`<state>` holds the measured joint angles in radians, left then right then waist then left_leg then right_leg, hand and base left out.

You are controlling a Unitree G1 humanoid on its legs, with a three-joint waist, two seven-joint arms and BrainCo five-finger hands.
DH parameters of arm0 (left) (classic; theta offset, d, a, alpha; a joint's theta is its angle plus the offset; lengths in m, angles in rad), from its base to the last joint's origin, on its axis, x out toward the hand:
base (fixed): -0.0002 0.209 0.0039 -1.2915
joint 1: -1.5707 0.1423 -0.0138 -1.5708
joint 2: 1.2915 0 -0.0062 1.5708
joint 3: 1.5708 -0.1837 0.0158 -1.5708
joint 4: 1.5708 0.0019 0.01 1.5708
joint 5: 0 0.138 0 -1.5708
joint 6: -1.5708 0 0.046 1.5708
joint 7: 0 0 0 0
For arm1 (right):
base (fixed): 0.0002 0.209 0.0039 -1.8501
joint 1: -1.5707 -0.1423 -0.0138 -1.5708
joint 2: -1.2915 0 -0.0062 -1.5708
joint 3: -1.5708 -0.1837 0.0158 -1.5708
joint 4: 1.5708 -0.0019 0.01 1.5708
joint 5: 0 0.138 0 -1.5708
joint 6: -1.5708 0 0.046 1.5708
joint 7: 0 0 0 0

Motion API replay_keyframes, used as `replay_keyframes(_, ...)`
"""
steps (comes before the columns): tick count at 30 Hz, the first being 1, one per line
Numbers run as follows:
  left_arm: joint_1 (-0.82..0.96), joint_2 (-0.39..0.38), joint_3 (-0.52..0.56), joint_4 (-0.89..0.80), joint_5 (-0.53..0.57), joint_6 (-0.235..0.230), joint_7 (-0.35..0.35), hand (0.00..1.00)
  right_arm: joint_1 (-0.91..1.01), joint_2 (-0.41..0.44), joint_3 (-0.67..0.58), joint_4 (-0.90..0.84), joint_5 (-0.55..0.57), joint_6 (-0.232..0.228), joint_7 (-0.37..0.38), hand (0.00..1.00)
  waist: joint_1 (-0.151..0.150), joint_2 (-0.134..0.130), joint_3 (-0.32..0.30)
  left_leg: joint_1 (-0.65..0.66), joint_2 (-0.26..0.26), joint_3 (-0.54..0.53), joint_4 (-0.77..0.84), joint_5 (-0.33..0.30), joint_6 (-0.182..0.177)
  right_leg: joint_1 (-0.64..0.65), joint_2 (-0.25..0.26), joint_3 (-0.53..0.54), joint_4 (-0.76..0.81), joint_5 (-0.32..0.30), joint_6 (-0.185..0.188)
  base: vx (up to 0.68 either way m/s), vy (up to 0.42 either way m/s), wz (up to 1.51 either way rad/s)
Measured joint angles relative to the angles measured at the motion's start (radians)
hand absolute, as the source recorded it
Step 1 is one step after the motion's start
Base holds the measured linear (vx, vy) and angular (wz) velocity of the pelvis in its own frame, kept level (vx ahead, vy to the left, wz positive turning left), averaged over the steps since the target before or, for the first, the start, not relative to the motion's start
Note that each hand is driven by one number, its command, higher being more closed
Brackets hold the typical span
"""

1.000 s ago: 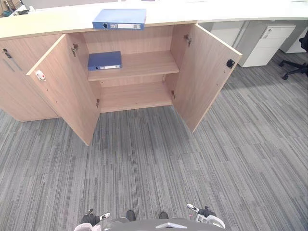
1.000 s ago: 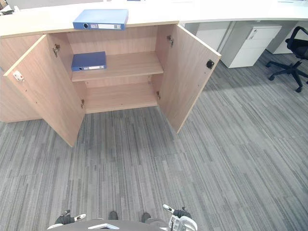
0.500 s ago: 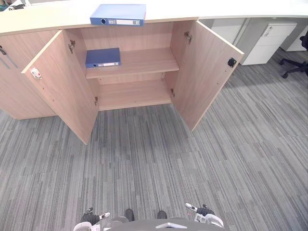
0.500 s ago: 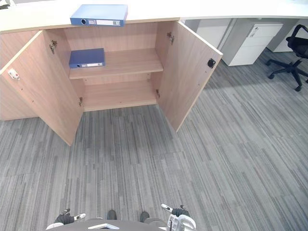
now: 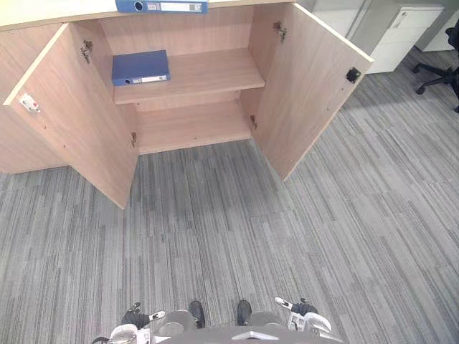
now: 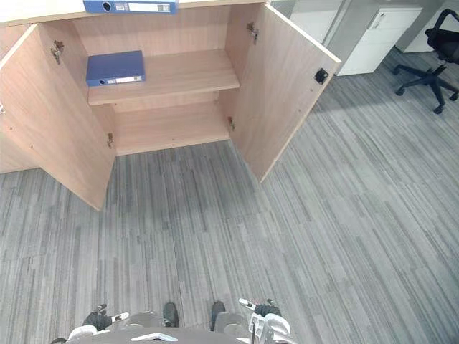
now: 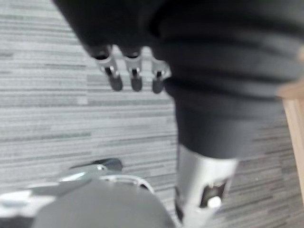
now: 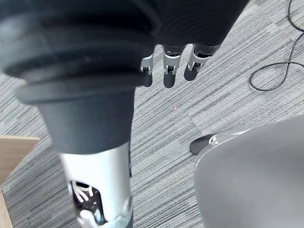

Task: Walk over to the cabinet, pick up the folder, carry it to the office cabinet, place the folder inside the office cabinet, then close the office cabinet door

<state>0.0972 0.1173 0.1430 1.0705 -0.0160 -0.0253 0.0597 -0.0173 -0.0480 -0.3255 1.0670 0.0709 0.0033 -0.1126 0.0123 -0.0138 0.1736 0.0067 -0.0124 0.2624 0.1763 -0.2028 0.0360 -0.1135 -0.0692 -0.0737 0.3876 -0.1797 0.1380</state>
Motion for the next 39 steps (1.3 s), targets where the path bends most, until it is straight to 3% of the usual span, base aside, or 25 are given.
replay_keyframes(2, -0.008, -0.001, -0.011, 0.000, 0.000, 0.000, 0.000, 0.00, -0.013, 0.004, 0.001, -0.012, 0.001, -0.004, 0.001, 0.00, -0.002, 0.001, 0.022, 0.056, -0.009, -0.006, -0.019, -0.007, 0.013, -0.071, -0.032, -0.049, 0.216, -0.007, -0.020, 0.21, 0.139, 0.10)
replay_keyframes(3, -0.009, 0.001, -0.016, 0.000, 0.000, 0.000, 0.000, 0.00, -0.019, 0.005, 0.010, -0.020, 0.001, -0.007, 0.001, 0.00, -0.007, 0.007, 0.033, 0.090, -0.016, -0.019, -0.026, -0.022, 0.030, -0.103, -0.053, -0.080, 0.312, -0.047, -0.032, 0.17, 0.061, 0.25)
replay_keyframes(5, -0.028, 0.001, -0.015, 0.000, 0.000, 0.000, 0.001, 0.00, -0.024, 0.007, 0.019, -0.022, 0.001, -0.008, 0.001, 0.00, -0.015, 0.004, 0.035, 0.141, -0.010, -0.050, -0.060, -0.032, 0.032, -0.148, -0.051, -0.124, 0.342, -0.107, -0.050, 0.24, 0.034, 0.36)
replay_keyframes(7, -0.043, -0.001, -0.015, 0.001, 0.000, -0.001, 0.001, 0.00, -0.036, 0.004, 0.030, -0.030, 0.001, -0.010, 0.001, 0.00, -0.029, 0.007, 0.038, 0.166, 0.005, -0.078, -0.093, -0.034, 0.030, -0.199, -0.032, -0.164, 0.280, -0.115, -0.067, 0.28, -0.047, 0.43)
replay_keyframes(9, -0.061, -0.010, -0.017, 0.001, 0.000, -0.001, 0.001, 0.00, -0.054, -0.003, 0.030, -0.034, 0.003, -0.011, 0.001, 0.00, -0.040, 0.022, 0.052, 0.197, 0.033, -0.101, -0.119, -0.042, 0.016, -0.241, 0.007, -0.187, 0.148, -0.071, -0.101, 0.40, -0.106, 0.47)
replay_keyframes(11, -0.064, -0.010, -0.029, 0.002, 0.000, -0.007, 0.000, 0.00, -0.052, -0.003, 0.028, -0.034, 0.002, -0.012, 0.000, 0.00, -0.054, 0.013, 0.054, 0.235, 0.037, -0.137, -0.141, -0.062, -0.025, -0.241, 0.035, -0.183, -0.026, 0.056, -0.132, 0.41, -0.131, 0.70)
replay_keyframes(12, -0.063, -0.014, -0.026, 0.002, 0.001, -0.013, 0.000, 0.00, -0.036, -0.004, 0.026, -0.034, 0.003, -0.013, 0.000, 0.00, -0.057, -0.003, 0.049, 0.271, 0.032, -0.160, -0.146, -0.081, -0.058, -0.230, 0.031, -0.170, -0.041, 0.177, -0.176, 0.47, -0.187, 0.56)
replay_keyframes(14, -0.068, -0.045, -0.013, 0.003, 0.001, -0.019, -0.001, 0.00, -0.039, -0.012, 0.014, -0.039, 0.000, -0.019, 0.000, 0.00, -0.053, 0.031, 0.042, 0.269, 0.077, -0.154, -0.100, -0.074, -0.100, -0.216, 0.049, -0.195, -0.019, 0.132, -0.187, 0.57, -0.255, 0.32)
replay_keyframes(16, -0.075, -0.078, 0.020, -0.002, 0.000, -0.019, -0.002, 0.00, -0.036, -0.006, 0.002, -0.053, 0.001, -0.019, 0.000, 0.00, -0.053, 0.044, 0.050, 0.189, 0.102, -0.140, 0.097, -0.068, -0.131, -0.170, 0.067, -0.207, -0.050, 0.106, -0.202, 0.48, -0.230, 0.16)
replay_keyframes(17, -0.074, -0.093, 0.058, -0.016, 0.000, -0.019, -0.001, 0.00, -0.028, 0.001, 0.010, -0.073, 0.001, -0.016, -0.001, 0.00, -0.052, 0.050, 0.054, 0.098, 0.142, -0.118, 0.345, -0.041, -0.157, -0.105, 0.087, -0.207, -0.096, 0.096, -0.208, 0.48, -0.203, 0.01)
replay_keyframes(18, -0.069, -0.101, 0.080, -0.044, 0.001, -0.020, -0.001, 0.00, -0.017, 0.011, 0.023, -0.082, 0.000, -0.017, -0.001, 0.00, -0.043, 0.053, 0.061, 0.018, 0.204, -0.088, 0.576, -0.048, -0.161, -0.024, 0.114, -0.199, -0.138, 0.084, -0.217, 0.47, -0.195, -0.09)
replay_keyframes(20, -0.071, -0.108, 0.093, -0.081, 0.000, -0.021, -0.002, 0.00, -0.007, 0.015, 0.033, -0.106, 0.001, -0.016, -0.001, 0.00, -0.017, 0.045, 0.067, -0.084, 0.274, -0.015, 0.773, -0.086, -0.144, 0.076, 0.135, -0.170, -0.169, 0.052, -0.230, 0.40, -0.162, -0.40)
replay_keyframes(22, -0.073, -0.107, 0.093, -0.104, 0.000, -0.026, -0.001, 0.00, -0.006, 0.021, 0.035, -0.113, 0.002, -0.016, -0.002, 0.00, -0.005, 0.039, 0.068, -0.162, 0.290, 0.024, 0.772, -0.104, -0.130, 0.120, 0.136, -0.141, -0.194, 0.036, -0.226, 0.34, -0.091, -0.48)
replay_keyframes(25, -0.082, -0.112, 0.096, -0.116, -0.002, -0.035, -0.001, 0.00, -0.006, 0.027, 0.024, -0.109, 0.003, -0.003, -0.004, 0.00, 0.018, 0.032, 0.072, -0.256, 0.262, 0.061, 0.538, -0.108, -0.121, 0.201, 0.118, -0.085, -0.240, 0.022, -0.199, 0.33, 0.031, -0.52)
replay_keyframes(27, -0.084, -0.113, 0.094, -0.113, -0.002, -0.037, 0.000, 0.00, 0.005, 0.032, 0.006, -0.105, 0.003, 0.001, -0.005, 0.00, 0.019, 0.025, 0.068, -0.268, 0.191, 0.023, 0.254, -0.039, -0.124, 0.256, 0.077, -0.058, -0.275, 0.000, -0.157, 0.33, 0.130, -0.35)
replay_keyframes(28, -0.084, -0.114, 0.092, -0.109, -0.002, -0.038, 0.000, 0.00, 0.008, 0.029, 0.006, -0.101, 0.003, 0.001, -0.006, 0.00, 0.019, 0.026, 0.066, -0.269, 0.173, 0.008, 0.189, -0.006, -0.121, 0.269, 0.070, -0.049, -0.285, -0.005, -0.144, 0.33, 0.189, -0.33)
replay_keyframes(30, -0.083, -0.106, 0.091, -0.093, -0.002, -0.038, -0.001, 0.00, 0.011, 0.025, 0.007, -0.063, 0.003, 0.001, -0.006, 0.00, 0.025, 0.016, 0.041, -0.262, 0.135, -0.036, 0.118, 0.173, -0.080, 0.304, 0.043, -0.017, -0.309, -0.035, -0.094, 0.41, 0.295, -0.39)
replay_keyframes(31, -0.084, -0.101, 0.092, -0.087, -0.002, -0.038, -0.001, 0.00, 0.014, 0.028, 0.007, -0.056, 0.002, 0.001, -0.005, 0.00, 0.026, 0.012, 0.030, -0.263, 0.121, -0.034, 0.127, 0.184, -0.050, 0.306, 0.029, -0.009, -0.308, -0.044, -0.081, 0.51, 0.360, -0.37)
replay_keyframes(32, -0.086, -0.087, 0.090, -0.081, -0.002, -0.039, -0.002, 0.00, 0.016, 0.039, 0.006, -0.038, 0.001, 0.000, -0.005, 0.00, 0.025, -0.024, 0.017, -0.261, 0.101, -0.005, 0.143, 0.151, -0.026, 0.295, -0.005, 0.007, -0.282, -0.050, -0.065, 0.27, 0.175, -0.29)
replay_keyframes(33, -0.089, -0.082, 0.090, -0.076, -0.002, -0.038, -0.002, 0.00, 0.014, 0.044, 0.006, -0.030, 0.000, 0.000, -0.004, 0.00, 0.027, -0.032, 0.014, -0.256, 0.097, 0.007, 0.152, 0.135, -0.020, 0.281, -0.016, 0.010, -0.252, -0.050, -0.060, 0.51, 0.326, -0.44)
replay_keyframes(35, -0.090, -0.079, 0.088, -0.065, 0.000, -0.034, -0.001, 0.00, 0.014, 0.042, 0.006, -0.031, -0.010, 0.001, -0.001, 0.00, 0.041, -0.034, 0.014, -0.169, 0.087, 0.055, 0.147, 0.079, 0.015, 0.182, -0.048, 0.029, 0.042, -0.039, -0.024, 0.44, 0.283, -0.58)
replay_keyframes(36, -0.086, -0.079, 0.075, -0.061, 0.000, -0.030, -0.001, 0.00, 0.012, 0.038, 0.008, -0.035, -0.022, 0.000, -0.001, 0.00, 0.036, -0.032, 0.014, -0.125, 0.076, 0.056, 0.130, 0.057, 0.019, 0.114, -0.067, 0.029, 0.216, -0.003, 0.014, 0.36, 0.240, -0.31)
replay_keyframes(39, -0.084, -0.076, 0.070, -0.036, -0.001, -0.017, 0.000, 0.00, 0.015, 0.040, 0.012, -0.071, -0.039, -0.001, 0.000, 0.00, 0.013, -0.021, 0.021, -0.006, 0.053, 0.053, 0.105, 0.001, 0.032, -0.052, -0.100, 0.016, 0.535, -0.055, -0.013, 0.31, 0.145, 0.11)
